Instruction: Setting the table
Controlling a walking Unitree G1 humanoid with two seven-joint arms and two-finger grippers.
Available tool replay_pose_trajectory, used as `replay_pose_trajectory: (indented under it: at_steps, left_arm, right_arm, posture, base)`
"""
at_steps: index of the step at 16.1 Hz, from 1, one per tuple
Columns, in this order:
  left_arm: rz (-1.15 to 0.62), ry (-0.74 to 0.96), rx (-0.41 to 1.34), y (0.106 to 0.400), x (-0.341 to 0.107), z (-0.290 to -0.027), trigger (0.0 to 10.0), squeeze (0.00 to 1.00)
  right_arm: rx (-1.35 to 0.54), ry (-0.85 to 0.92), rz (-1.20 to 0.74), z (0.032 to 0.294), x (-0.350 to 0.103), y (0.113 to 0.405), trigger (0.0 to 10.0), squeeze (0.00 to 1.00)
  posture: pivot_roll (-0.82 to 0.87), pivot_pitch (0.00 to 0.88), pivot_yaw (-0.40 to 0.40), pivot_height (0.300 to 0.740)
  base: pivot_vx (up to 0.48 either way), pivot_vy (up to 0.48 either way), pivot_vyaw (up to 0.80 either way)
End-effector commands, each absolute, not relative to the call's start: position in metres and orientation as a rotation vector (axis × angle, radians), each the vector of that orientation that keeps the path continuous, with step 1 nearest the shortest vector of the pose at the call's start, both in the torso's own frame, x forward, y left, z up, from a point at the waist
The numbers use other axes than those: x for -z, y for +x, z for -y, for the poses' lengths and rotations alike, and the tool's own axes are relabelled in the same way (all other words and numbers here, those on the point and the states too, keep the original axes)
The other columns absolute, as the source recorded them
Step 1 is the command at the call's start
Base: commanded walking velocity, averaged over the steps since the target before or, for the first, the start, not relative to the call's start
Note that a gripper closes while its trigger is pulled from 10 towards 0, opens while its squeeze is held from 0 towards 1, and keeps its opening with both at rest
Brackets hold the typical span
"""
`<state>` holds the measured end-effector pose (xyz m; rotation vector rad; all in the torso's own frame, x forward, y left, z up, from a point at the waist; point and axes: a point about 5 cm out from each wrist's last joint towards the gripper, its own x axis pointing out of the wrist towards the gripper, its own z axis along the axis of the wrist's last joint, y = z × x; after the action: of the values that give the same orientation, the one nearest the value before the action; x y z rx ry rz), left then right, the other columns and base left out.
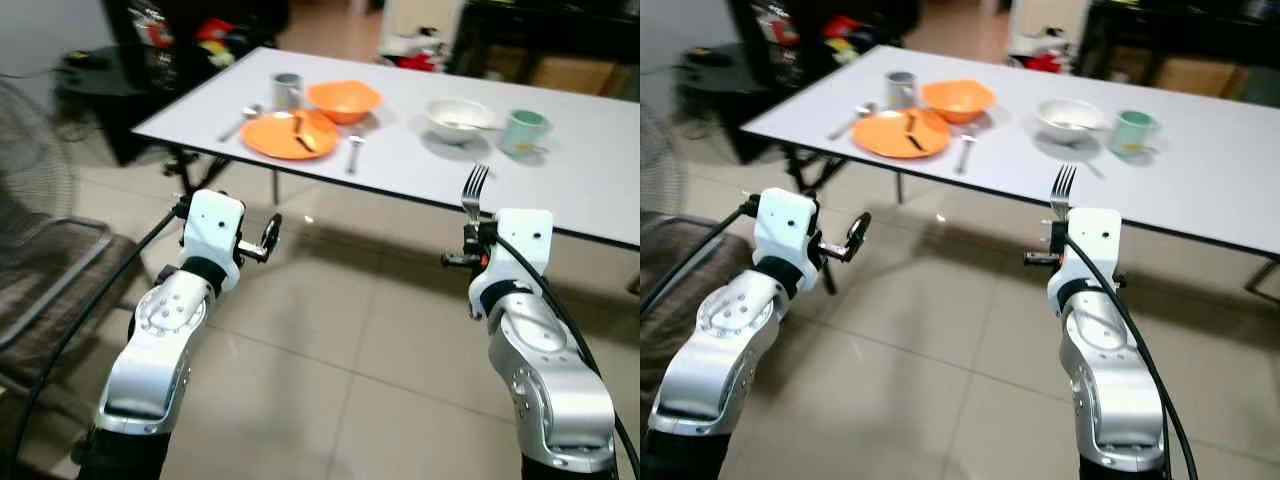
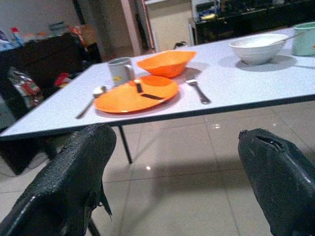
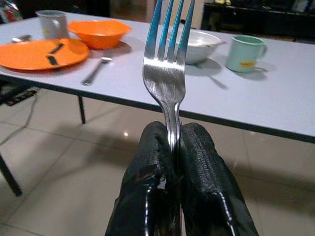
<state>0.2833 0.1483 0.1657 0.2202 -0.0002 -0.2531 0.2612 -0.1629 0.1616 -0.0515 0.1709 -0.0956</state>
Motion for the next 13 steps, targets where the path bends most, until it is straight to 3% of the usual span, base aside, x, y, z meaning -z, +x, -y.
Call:
replay_pose_trajectory:
  at_steps: [1, 4, 9, 13]
  left_arm:
    - [0.000, 0.200, 0.250, 0.2836, -0.1659, -0.1469, 10.0, 0.00]
    - [-0.002, 0.199, 0.242, 0.2849, -0.1655, -0.1480, 10.0, 0.00]
    - [0.007, 0.179, 0.260, 0.2842, -0.1661, -0.1467, 10.0, 0.00]
    - [0.006, 0.175, 0.272, 0.2833, -0.1661, -0.1461, 10.0, 0.00]
  right_arm:
    - [0.124, -0.061, -0.167, 0.1684, -0.1647, 0.2624, 10.0, 0.00]
    - [0.123, -0.070, -0.165, 0.1700, -0.1663, 0.2640, 10.0, 0.00]
    - [0.122, -0.143, -0.179, 0.1731, -0.1684, 0.2682, 10.0, 0.00]
    - [0.116, -0.149, -0.160, 0.1727, -0.1701, 0.2692, 10.0, 0.00]
  posture:
    - [0.04, 0.000, 0.002, 0.740]
    - [0.04, 0.000, 0.003, 0.740]
    - [0.04, 0.000, 0.001, 0.740]
    - [0.05, 0.000, -0.001, 0.740]
  base:
    - [0.000, 0.000, -0.80]
    - [0.000, 0.000, -0.75]
    - [0.000, 0.000, 0.00]
    - [0.000, 0.000, -0.80]
